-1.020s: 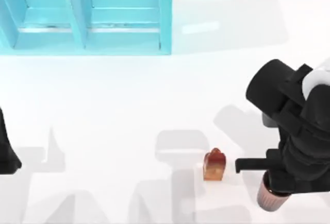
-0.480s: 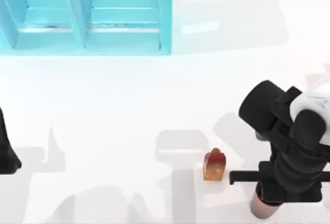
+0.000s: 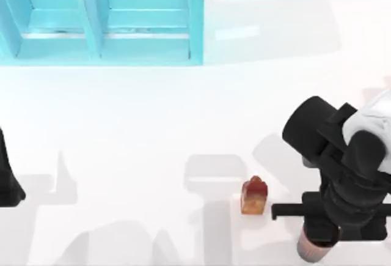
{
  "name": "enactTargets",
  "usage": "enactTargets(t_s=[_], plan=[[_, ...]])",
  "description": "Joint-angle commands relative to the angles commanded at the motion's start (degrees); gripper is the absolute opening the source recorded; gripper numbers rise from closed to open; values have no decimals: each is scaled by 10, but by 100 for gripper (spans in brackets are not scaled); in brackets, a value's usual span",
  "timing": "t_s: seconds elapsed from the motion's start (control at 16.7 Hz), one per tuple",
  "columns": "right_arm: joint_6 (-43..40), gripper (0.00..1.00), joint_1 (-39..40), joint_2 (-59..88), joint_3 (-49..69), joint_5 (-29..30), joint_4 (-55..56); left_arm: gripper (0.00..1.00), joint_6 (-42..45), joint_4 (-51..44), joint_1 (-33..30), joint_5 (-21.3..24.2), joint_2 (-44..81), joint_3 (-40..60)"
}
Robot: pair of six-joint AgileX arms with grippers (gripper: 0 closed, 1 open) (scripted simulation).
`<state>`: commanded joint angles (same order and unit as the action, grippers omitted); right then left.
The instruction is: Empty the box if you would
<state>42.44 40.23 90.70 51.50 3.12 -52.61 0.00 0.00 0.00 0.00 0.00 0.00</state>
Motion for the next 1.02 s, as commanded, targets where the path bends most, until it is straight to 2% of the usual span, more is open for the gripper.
enactTargets(t_s=[0.36, 1.02], plan=[[0, 98, 0, 0, 0, 0, 0, 100, 0, 0, 0, 0, 0, 0], [0, 100, 0, -1, 9, 0, -9, 100, 0, 0, 0, 0, 0, 0]])
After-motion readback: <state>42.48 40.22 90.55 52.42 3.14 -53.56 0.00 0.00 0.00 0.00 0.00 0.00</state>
